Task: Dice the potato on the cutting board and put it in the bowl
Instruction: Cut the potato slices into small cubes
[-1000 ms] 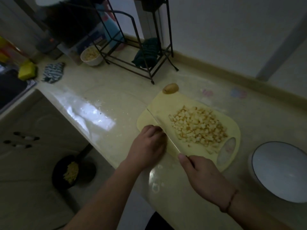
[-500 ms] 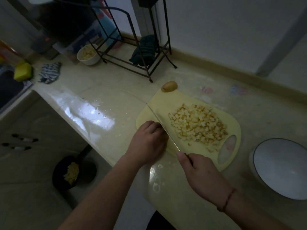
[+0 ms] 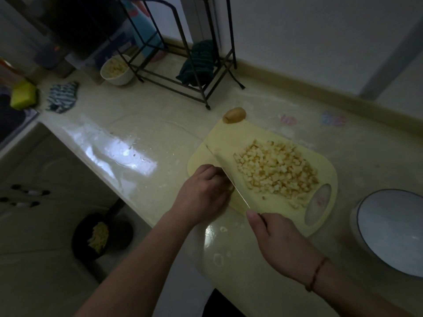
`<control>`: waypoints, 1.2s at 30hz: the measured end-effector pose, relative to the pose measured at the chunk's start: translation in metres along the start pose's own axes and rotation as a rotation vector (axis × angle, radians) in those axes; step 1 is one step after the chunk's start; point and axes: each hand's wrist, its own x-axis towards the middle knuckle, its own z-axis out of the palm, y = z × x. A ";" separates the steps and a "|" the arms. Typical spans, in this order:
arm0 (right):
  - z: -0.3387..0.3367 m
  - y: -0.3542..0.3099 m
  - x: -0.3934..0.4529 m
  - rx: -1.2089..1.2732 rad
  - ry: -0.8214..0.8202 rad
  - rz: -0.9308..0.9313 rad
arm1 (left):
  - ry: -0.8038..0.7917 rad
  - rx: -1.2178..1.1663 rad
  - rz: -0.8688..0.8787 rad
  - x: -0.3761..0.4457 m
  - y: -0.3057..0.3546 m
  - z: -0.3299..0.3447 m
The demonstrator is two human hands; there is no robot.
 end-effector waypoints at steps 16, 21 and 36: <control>-0.002 0.002 0.010 0.106 0.021 0.012 | 0.021 0.001 -0.018 -0.004 -0.005 0.005; -0.002 -0.003 0.001 0.047 0.053 -0.081 | 0.000 0.033 -0.003 -0.007 -0.002 0.000; 0.000 0.004 -0.010 0.035 0.053 -0.078 | -0.002 -0.028 -0.034 -0.006 -0.002 0.000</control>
